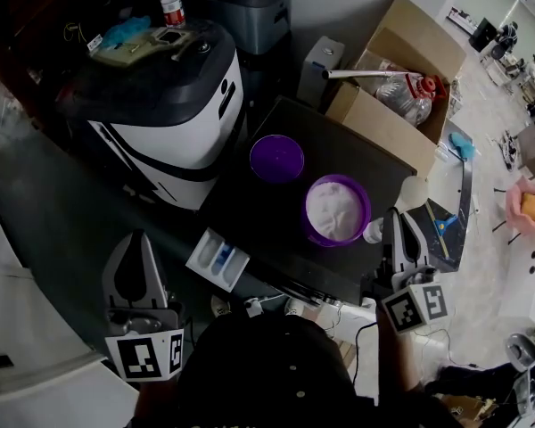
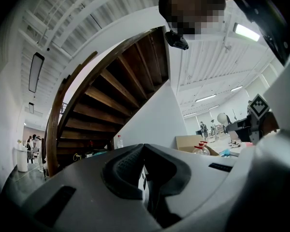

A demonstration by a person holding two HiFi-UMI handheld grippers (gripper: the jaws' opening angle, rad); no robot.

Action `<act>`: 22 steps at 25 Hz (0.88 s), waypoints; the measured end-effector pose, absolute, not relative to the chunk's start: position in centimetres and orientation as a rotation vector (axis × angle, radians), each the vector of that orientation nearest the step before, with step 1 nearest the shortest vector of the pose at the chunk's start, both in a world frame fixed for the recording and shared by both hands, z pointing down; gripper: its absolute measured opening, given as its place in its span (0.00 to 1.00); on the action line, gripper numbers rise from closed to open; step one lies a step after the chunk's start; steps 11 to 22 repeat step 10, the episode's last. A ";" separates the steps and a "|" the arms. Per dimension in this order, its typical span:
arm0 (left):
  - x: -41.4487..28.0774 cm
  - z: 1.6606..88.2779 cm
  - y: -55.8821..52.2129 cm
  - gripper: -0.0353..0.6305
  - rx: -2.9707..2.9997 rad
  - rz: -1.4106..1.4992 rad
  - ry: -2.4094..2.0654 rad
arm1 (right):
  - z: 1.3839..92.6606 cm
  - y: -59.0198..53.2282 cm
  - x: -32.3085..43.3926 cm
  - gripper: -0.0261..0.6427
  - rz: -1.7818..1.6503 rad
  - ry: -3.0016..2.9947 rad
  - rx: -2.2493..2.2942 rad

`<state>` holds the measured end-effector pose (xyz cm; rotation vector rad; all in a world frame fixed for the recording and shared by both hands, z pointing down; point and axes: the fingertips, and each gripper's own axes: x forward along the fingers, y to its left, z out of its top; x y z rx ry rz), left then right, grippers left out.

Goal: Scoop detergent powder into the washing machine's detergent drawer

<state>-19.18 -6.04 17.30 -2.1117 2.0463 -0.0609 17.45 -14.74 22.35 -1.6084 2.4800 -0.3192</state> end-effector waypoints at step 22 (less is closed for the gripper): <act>-19.2 17.0 -5.9 0.08 -2.117 -0.052 2.038 | 21.9 -14.8 16.8 0.09 -0.303 2.494 -1.602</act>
